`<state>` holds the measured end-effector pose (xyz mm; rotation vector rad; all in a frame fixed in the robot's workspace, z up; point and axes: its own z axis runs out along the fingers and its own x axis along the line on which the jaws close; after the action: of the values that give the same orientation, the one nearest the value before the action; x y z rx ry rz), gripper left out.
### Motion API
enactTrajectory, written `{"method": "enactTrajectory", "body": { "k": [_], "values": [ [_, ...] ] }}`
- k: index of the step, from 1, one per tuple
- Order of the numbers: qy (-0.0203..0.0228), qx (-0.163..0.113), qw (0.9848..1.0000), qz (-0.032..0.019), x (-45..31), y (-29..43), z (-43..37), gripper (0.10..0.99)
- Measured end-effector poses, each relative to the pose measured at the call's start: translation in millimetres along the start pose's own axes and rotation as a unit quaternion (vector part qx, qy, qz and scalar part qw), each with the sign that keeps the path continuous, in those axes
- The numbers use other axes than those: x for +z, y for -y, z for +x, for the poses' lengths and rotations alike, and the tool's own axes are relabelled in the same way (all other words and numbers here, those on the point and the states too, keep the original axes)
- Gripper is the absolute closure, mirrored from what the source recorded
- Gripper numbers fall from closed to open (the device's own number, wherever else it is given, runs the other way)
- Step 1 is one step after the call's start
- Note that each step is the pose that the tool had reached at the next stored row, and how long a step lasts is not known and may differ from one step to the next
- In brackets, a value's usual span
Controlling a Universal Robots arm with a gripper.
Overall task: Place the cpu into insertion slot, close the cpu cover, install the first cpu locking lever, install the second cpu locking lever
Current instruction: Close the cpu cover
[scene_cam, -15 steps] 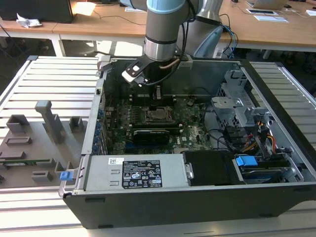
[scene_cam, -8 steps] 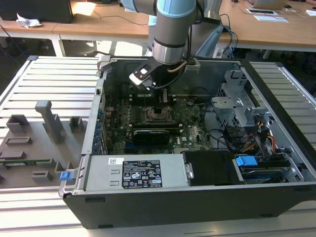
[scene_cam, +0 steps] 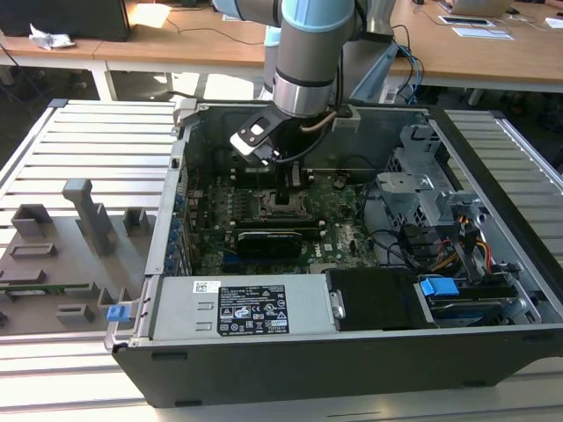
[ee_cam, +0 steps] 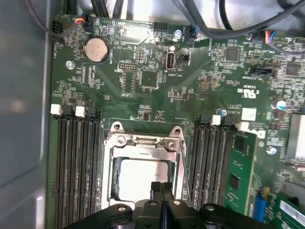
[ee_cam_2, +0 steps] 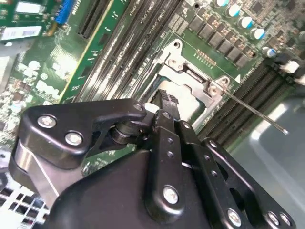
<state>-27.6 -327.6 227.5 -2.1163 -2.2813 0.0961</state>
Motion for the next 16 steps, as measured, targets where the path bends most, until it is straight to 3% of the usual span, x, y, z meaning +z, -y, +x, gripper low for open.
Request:
{"method": "enactTrajectory", "body": {
  "k": [8, 16],
  "values": [
    [0.0027, 0.0, 1.0, 0.0002, -40.5, 2.6, -0.8, 0.98],
    [0.0027, 0.0, 1.0, 0.0001, -42.7, 2.7, -0.9, 0.98]
  ]
}}
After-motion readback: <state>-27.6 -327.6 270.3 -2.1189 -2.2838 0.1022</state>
